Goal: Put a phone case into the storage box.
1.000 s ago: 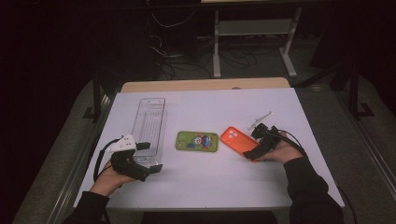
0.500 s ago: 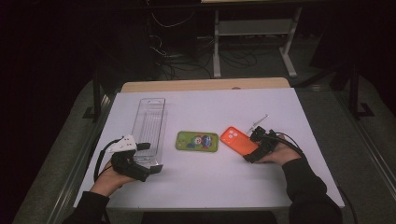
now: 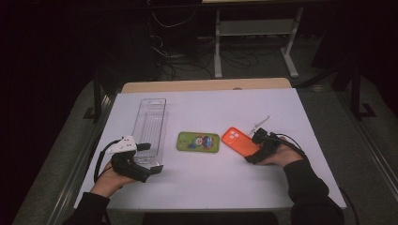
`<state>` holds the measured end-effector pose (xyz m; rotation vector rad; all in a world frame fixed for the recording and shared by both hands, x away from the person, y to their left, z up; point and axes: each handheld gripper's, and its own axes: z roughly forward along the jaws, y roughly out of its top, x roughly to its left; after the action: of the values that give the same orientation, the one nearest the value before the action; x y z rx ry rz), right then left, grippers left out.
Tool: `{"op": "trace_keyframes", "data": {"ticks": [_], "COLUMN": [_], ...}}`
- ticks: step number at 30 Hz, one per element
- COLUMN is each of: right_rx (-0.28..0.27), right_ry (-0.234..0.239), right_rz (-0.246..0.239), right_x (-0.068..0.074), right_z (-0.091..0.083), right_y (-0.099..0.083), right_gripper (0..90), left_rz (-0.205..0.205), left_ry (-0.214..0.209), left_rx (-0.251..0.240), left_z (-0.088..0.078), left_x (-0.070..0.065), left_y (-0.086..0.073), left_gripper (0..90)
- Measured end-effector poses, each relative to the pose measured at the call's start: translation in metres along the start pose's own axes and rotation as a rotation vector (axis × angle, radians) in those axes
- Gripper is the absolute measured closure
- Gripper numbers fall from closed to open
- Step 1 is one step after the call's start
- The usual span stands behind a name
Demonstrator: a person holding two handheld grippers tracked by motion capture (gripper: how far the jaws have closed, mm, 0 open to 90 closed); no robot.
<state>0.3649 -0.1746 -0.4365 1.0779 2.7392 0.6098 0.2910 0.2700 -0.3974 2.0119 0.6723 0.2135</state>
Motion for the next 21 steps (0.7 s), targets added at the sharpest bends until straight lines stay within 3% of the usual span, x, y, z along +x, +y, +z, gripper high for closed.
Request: {"op": "trace_keyframes", "data": {"ticks": [5,9,14,21], "right_rx": [-0.015,-0.016,-0.021,-0.036], "right_ry": [0.000,-0.004,-0.009,0.012], "right_rz": [0.011,0.017,0.033,0.036], "right_x": [0.0010,0.0019,0.0025,-0.0002], "right_z": [-0.0011,-0.0011,-0.0014,-0.0024], "right_y": [-0.0022,-0.0026,-0.0037,-0.0051], "right_gripper": [14.6,14.8,15.3,15.3], "left_rz": [-0.005,0.027,0.017,0.028], "left_ry": [-0.001,0.001,-0.004,-0.006], "left_rx": [-0.002,0.019,0.011,0.020], "left_z": [0.0005,0.0005,0.0019,0.0022], "left_x": [-0.0004,0.0003,-0.0012,-0.0004], "left_y": [-0.0002,0.0006,0.0006,0.0010], "left_gripper": [0.0,0.0,0.0,0.0]}}
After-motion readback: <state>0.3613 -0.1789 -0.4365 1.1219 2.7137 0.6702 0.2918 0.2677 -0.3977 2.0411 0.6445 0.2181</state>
